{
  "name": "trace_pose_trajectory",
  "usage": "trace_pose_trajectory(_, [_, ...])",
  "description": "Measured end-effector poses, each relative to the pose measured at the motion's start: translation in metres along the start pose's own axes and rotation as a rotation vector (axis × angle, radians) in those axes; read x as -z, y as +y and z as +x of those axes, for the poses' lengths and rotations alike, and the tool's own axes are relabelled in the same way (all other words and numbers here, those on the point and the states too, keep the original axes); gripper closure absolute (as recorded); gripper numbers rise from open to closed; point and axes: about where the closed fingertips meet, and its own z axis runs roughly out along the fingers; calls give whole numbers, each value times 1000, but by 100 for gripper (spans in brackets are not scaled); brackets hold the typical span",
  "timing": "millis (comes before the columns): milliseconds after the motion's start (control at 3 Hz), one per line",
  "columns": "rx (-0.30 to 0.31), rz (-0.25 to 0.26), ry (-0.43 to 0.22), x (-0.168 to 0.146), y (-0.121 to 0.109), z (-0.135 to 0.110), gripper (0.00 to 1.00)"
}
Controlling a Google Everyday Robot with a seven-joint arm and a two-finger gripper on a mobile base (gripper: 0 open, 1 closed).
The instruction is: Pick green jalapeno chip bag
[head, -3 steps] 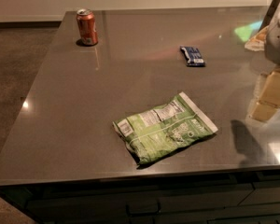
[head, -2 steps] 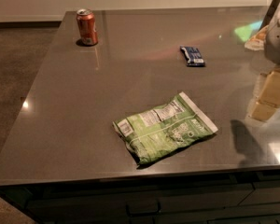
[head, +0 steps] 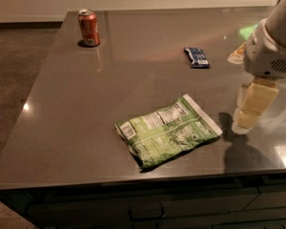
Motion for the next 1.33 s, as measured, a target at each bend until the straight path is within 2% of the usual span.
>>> trace_pose_trajectory(667, [94,-106,-31,-65,13,-24,0])
trace_pose_trajectory(1333, [128,-132,-85,-95,33,-59,0])
